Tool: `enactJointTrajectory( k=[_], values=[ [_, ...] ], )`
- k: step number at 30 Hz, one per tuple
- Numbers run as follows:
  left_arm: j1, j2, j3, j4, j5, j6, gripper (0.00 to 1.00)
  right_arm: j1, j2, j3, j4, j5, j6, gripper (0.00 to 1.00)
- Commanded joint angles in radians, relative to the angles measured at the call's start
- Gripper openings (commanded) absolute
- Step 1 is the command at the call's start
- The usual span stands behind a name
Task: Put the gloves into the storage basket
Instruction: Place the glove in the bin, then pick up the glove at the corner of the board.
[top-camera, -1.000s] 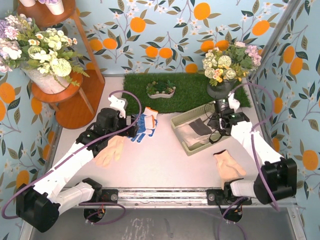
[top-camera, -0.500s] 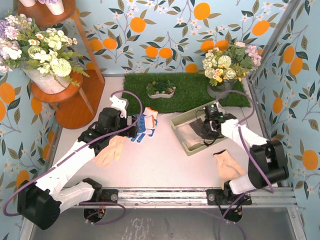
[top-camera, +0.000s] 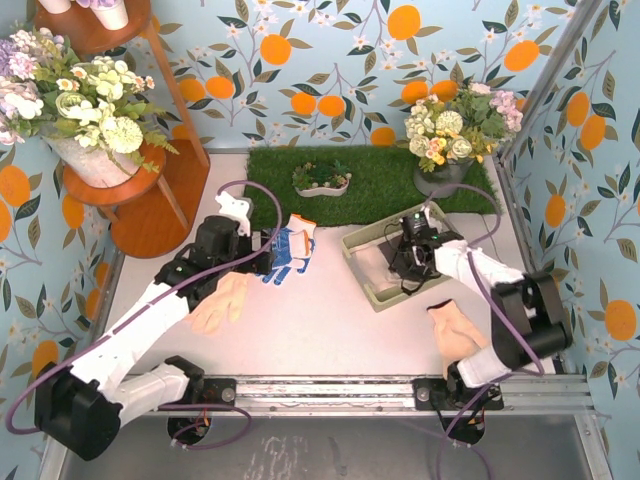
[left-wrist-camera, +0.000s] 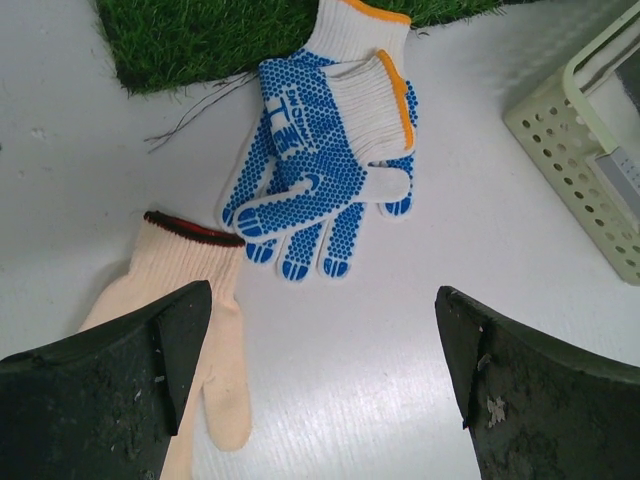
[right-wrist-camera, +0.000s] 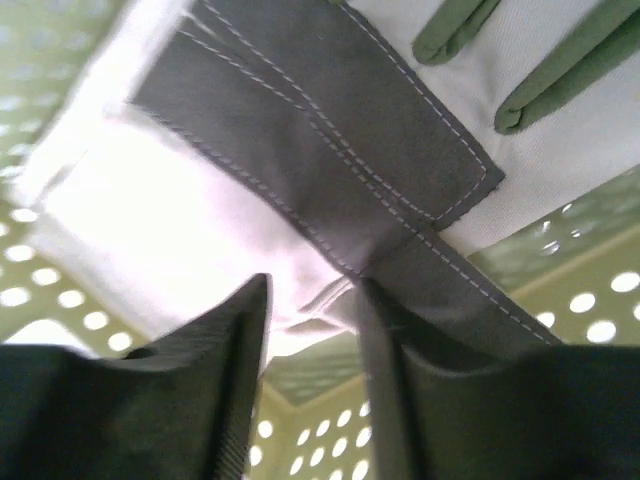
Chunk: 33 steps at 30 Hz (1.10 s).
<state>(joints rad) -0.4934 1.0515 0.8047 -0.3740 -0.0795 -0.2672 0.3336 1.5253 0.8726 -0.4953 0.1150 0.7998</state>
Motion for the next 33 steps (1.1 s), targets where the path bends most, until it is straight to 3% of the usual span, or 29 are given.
enactJointTrajectory(
  k=[1,4,7,14,18,26,33],
  values=[
    [0.007,-0.105,0.021,-0.027,-0.047,-0.142,0.97,-0.003,-0.174,0.026,0.008,-0.026,-0.034,0.45],
    [0.007,-0.139,0.017,-0.009,-0.071,-0.224,0.97,-0.014,-0.289,0.057,-0.047,-0.021,-0.073,0.59],
    [0.007,-0.083,0.029,-0.087,-0.187,-0.344,0.97,-0.025,-0.393,0.049,-0.071,-0.044,-0.097,0.65],
    [0.009,0.029,-0.058,-0.056,-0.28,-0.599,0.93,-0.031,-0.534,0.066,-0.177,-0.045,-0.165,0.69],
    [0.02,0.054,-0.141,0.032,-0.316,-0.634,0.8,-0.038,-0.628,0.043,-0.193,-0.071,-0.176,0.7],
    [0.099,0.223,-0.154,0.128,-0.322,-0.638,0.71,-0.038,-0.706,0.056,-0.254,-0.115,-0.18,0.71],
    [0.131,0.379,-0.166,0.221,-0.269,-0.641,0.64,-0.038,-0.675,0.01,-0.214,-0.129,-0.157,0.71]
  ],
)
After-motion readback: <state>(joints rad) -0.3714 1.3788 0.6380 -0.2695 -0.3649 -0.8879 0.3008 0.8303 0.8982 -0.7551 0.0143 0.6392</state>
